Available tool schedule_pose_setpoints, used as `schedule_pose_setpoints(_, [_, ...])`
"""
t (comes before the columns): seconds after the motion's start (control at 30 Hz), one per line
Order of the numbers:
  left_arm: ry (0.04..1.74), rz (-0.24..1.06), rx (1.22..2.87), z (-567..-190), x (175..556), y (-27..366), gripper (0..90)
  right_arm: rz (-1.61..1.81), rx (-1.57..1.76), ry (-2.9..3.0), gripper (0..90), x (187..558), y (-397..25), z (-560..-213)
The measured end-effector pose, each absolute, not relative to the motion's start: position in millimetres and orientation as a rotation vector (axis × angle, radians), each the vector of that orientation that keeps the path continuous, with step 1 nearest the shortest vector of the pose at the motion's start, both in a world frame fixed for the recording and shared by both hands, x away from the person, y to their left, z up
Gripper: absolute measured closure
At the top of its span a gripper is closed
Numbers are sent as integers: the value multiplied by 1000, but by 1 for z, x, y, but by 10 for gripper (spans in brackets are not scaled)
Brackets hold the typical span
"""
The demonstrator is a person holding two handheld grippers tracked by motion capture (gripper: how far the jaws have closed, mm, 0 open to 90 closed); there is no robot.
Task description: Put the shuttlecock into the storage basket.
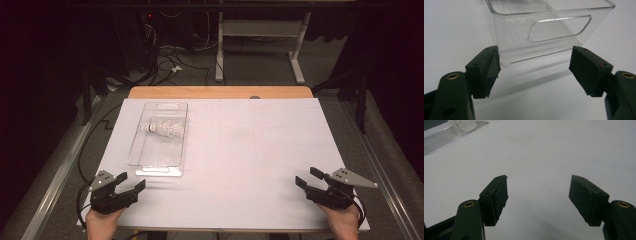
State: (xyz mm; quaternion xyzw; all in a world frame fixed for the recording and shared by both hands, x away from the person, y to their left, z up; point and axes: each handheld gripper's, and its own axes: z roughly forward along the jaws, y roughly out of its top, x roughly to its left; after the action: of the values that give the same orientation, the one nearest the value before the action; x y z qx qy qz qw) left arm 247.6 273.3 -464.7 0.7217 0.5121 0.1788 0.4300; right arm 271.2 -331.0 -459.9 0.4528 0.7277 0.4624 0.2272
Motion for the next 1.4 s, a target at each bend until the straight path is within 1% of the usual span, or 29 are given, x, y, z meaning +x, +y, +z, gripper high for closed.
schedule_pose_setpoints(0.63, [1296, 453, 1775, -465, 247, 279, 262, 1317, 1325, 1940, 295, 271, -342, -463])
schedule_pose_setpoints(1.4, [1296, 442, 1760, -465, 245, 281, 260, 1325, 1330, 1924, 289, 270, -341, -462])
